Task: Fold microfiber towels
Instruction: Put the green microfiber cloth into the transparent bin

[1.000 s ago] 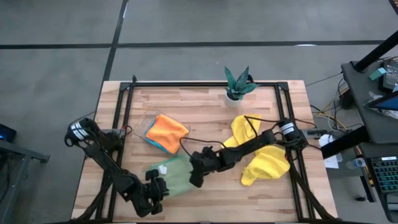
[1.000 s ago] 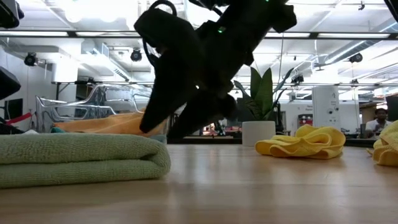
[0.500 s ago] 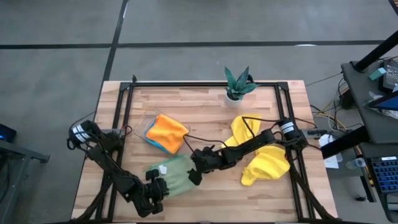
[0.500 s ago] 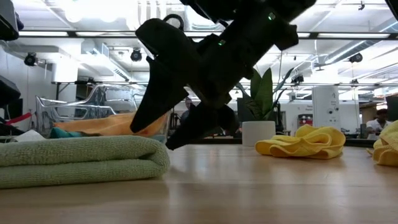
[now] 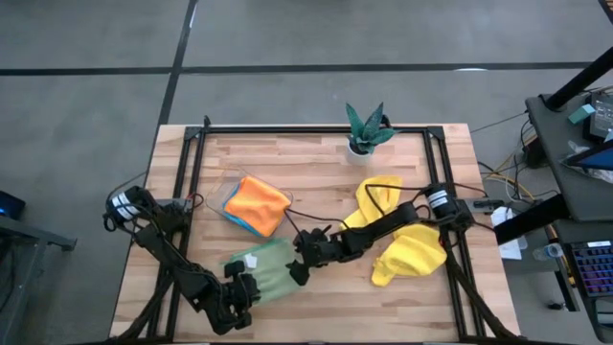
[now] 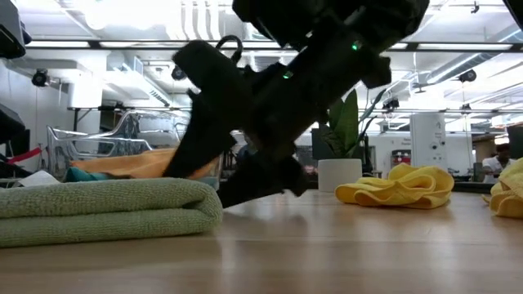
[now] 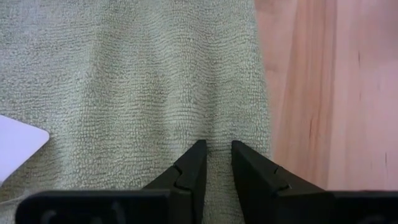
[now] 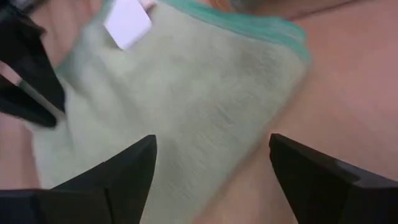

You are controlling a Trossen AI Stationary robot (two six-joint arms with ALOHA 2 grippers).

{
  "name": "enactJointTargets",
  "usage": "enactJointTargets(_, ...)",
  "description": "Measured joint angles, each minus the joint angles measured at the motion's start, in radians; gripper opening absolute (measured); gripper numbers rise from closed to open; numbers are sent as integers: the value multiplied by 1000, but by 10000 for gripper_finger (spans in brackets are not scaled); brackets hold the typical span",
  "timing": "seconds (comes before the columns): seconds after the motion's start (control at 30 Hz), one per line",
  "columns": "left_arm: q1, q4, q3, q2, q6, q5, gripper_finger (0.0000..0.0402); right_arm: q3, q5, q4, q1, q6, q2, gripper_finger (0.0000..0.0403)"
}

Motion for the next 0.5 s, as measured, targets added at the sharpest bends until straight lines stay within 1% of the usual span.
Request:
enactJointTargets(0.07,0,0,0,0,0,0,63,6,-22,50,0,1,24,300)
enactJointTargets(0.17,0,0,-1,0,0,0,63,21,-89,136,-2,-9,52,297)
enactJointTargets(0.27,0,0,-1,0,0,0,63,44,-148,145,-1,-39,60,293)
enactJointTargets(0.33,0,-1,-2,0,0,0,63,55,-156,140,2,-62,60,286)
enactJointTargets(0.43,0,-1,-2,0,0,-2,63,63,-156,149,2,-103,60,264)
enactJointTargets(0.5,0,-1,-2,0,0,-2,63,63,-152,147,0,-122,60,236)
